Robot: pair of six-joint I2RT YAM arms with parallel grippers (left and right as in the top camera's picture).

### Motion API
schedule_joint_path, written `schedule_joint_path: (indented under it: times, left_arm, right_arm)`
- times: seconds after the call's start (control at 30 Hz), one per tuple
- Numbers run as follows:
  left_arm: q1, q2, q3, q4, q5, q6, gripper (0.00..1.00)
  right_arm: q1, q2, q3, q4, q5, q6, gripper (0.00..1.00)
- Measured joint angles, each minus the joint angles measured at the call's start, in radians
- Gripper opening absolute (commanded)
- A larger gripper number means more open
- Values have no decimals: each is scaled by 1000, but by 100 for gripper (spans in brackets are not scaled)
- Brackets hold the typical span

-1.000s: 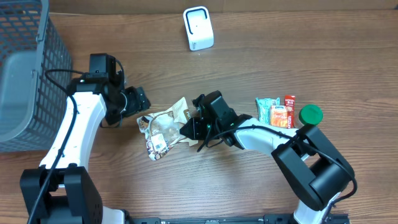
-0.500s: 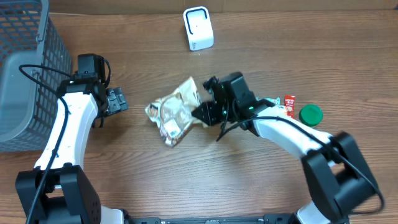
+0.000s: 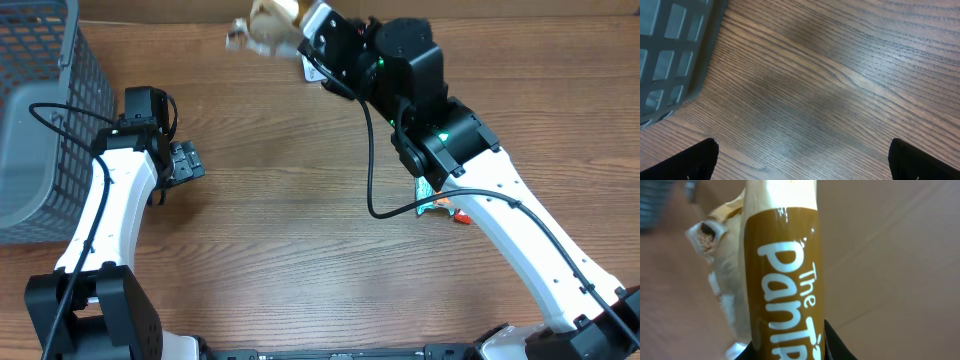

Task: Scan the item barcode
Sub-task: 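Hold the PanTree bag up in front of the scanner window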

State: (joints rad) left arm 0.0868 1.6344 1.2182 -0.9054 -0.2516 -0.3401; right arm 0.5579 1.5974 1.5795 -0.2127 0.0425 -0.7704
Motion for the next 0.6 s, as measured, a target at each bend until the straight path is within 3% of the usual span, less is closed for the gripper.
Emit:
schedule_joint_path:
  times: [0.13,0.27,0.4,0.6]
  left_arm:
    - [0,0,0,0,0,0,100]
    - [0,0,0,-1,0,0,100]
    - [0,0,0,1,-4,0,100]
    - [0,0,0,0,-7,0,100]
  right_arm:
    - [0,1,0,145,31,-159,4]
    - [0,51,5,305,68,-218,4]
    - [-10,247,6,559,121,-246,4]
    - [-54,463,5,777,152,-255,4]
